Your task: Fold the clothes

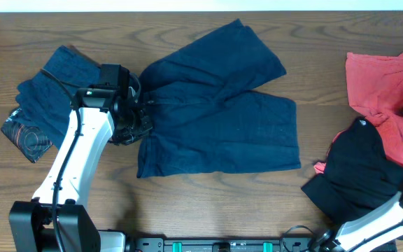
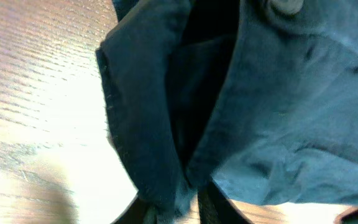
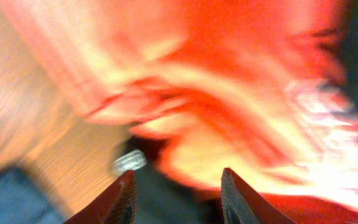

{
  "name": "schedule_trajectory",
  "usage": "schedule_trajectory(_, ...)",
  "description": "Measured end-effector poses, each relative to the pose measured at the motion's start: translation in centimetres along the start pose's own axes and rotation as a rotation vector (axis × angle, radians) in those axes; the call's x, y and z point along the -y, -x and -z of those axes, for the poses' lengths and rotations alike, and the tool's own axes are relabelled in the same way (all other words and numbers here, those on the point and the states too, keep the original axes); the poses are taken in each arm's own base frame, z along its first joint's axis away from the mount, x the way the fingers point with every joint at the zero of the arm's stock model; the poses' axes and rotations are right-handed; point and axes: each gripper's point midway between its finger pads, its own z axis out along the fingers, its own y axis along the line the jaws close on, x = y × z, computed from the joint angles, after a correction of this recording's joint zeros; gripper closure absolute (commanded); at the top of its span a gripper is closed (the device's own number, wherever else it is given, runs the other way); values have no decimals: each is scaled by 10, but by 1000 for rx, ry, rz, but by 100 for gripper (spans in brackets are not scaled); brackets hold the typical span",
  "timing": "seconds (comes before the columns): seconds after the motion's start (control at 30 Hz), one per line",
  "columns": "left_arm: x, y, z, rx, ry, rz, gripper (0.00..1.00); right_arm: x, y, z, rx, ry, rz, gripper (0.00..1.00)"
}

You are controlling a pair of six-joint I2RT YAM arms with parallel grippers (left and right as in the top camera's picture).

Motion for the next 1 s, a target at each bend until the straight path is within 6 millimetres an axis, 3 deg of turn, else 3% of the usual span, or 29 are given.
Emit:
schedule_trajectory(0.2, 0, 1, 0, 4, -2, -2, 75, -78, -51, -38, -168, 60, 252, 54)
schedule_trajectory(0.33, 1, 1, 0, 5, -2, -2, 71, -109, -90, -71, -254, 67, 388, 47)
schedule_trajectory(0.47, 0, -1, 0, -3, 2, -3, 64, -130, -126, -97, -312, 59, 499, 49)
schedule_trajectory(0.57, -2, -5, 0, -20, 10, 1, 64, -128, -143, -108, -343, -17, 530, 53)
schedule_trajectory(0.7, -4, -7, 0, -28, 19, 4, 62, -110, -148, -111, -351, -145, 505, 51)
schedule_trajectory(0.8, -8, -13, 0, -51, 35, 6, 43, -95, -149, -111, -361, -207, 480, 46)
schedule_trajectory(1.0, -31, -28, -2, -98, 145, 27, 37, -79, -155, -109, -387, -249, 440, 41)
